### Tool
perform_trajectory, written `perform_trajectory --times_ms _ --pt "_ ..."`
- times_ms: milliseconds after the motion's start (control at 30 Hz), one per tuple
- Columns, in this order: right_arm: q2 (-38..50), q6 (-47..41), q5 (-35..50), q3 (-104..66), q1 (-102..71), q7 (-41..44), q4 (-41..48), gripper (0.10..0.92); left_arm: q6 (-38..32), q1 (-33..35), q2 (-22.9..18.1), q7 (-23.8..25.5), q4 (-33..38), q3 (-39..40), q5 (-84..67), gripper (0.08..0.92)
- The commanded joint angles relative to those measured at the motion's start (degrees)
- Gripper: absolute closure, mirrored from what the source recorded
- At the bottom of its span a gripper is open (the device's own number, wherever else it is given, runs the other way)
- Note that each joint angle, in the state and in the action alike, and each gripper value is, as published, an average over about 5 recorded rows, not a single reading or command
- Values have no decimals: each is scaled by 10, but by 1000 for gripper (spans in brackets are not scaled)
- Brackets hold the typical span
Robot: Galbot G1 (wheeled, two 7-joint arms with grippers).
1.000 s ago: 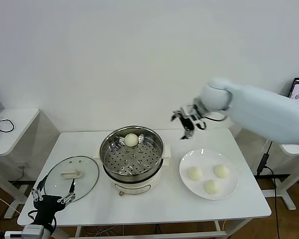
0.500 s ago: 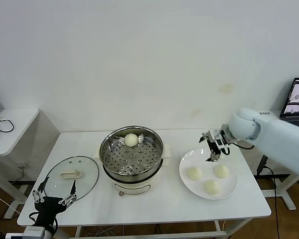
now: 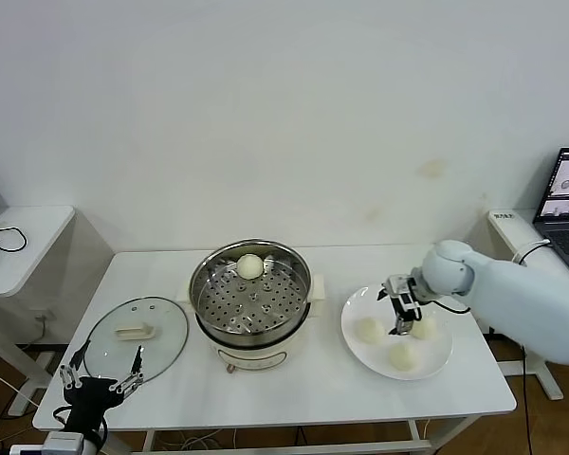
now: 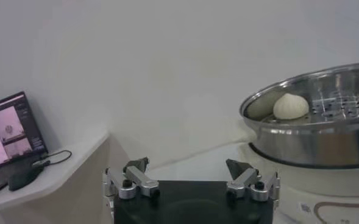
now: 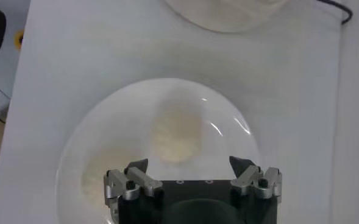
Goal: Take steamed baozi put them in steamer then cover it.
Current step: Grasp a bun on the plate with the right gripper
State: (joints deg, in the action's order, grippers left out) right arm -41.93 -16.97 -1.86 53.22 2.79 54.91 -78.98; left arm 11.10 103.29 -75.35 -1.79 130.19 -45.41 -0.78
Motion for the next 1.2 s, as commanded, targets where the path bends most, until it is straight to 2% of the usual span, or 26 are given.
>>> perform_trajectory --times_ms 33,467,667,933,1200 --pt "-42 -2 -21 -15 -38 -2 44 203 0 -1 0 0 -1 1 0 177" --pt "-66 0 -35 -26 -49 -11 76 220 0 -7 -2 1 -7 5 1 177" --pt "-71 -2 -45 -26 -49 -8 82 276 0 -6 -3 0 -7 5 1 177" --pt "-69 -1 -45 -25 -45 2 81 388 -1 -5 -5 0 -7 5 1 177" --pt "-49 -1 -25 -17 4 19 58 413 -1 -7 -7 0 -5 6 1 177"
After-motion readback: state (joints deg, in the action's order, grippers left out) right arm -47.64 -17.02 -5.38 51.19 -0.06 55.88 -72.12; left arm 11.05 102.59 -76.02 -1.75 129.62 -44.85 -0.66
